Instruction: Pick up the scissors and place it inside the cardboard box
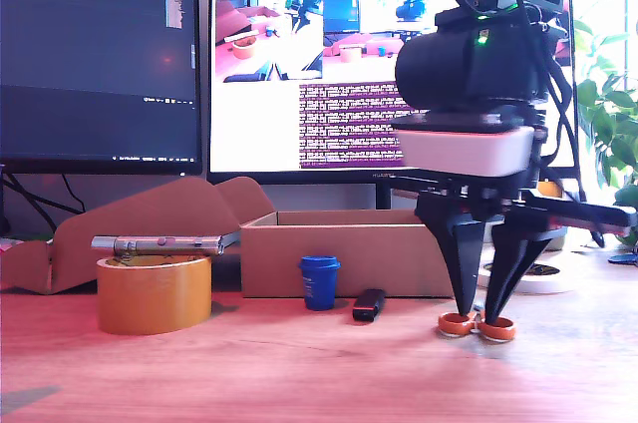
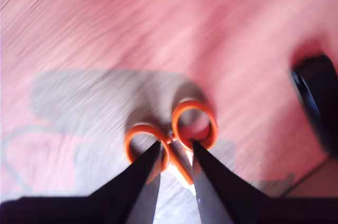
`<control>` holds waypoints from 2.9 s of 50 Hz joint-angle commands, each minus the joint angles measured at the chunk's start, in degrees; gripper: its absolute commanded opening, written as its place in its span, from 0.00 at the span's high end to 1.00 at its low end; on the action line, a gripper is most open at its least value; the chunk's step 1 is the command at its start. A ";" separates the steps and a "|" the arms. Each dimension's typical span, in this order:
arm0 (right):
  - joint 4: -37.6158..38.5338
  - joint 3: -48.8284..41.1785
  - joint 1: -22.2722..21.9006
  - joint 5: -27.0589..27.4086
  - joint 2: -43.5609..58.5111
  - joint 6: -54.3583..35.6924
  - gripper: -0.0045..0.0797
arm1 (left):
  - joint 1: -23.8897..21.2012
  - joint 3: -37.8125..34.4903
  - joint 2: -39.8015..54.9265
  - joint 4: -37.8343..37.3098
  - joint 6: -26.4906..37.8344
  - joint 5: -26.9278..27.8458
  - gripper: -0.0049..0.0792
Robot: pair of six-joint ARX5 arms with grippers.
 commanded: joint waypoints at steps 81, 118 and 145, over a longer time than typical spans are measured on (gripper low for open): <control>2.64 0.09 2.84 -1.18 1.95 9.60 0.55 | -0.09 -1.27 0.24 0.31 0.31 0.02 0.97; 2.71 1.09 4.42 1.40 0.17 8.52 0.70 | -0.09 -1.27 0.24 0.24 0.28 0.02 0.97; -2.32 5.38 5.09 2.38 0.17 7.10 0.64 | -0.09 -1.27 0.24 0.22 0.28 0.02 0.97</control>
